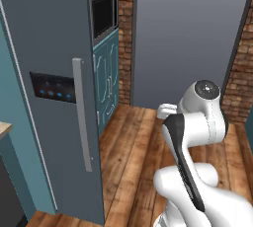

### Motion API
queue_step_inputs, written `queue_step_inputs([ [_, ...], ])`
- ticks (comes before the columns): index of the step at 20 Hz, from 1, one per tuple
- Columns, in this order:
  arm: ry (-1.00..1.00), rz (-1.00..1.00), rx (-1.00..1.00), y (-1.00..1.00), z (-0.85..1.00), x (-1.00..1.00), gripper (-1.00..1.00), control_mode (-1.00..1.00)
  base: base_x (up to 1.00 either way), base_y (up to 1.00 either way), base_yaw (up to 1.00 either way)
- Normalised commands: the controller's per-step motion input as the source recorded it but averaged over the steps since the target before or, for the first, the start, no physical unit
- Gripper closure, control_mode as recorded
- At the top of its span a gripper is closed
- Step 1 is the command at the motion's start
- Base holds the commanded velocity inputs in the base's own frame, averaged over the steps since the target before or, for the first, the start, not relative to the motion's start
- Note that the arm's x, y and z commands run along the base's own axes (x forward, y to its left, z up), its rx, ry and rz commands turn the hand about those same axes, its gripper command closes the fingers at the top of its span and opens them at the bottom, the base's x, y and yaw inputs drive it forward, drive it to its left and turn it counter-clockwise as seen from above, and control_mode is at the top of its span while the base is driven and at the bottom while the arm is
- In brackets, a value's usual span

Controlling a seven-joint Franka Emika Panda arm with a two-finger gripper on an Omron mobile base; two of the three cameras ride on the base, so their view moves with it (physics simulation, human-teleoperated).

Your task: Take the mango, lemon, and mushroom from the freezer and place them in the bowl on the counter.

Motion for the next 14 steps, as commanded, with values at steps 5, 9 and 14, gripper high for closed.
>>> queue_step_inputs([
  [5, 0.0, 0.0, 0.0, 0.0, 0.0, 0.0, -1.0, 1.0, 1.0, -0.79, 0.0],
  [9, 0.0, 0.0, 0.0, 0.0, 0.0, 0.0, -1.0, 1.0, 1.0, -0.88, 0.0],
  [14, 0.0, 0.0, 0.0, 0.0, 0.0, 0.0, -1.0, 1.0, 1.0, -0.66, 0.29],
])
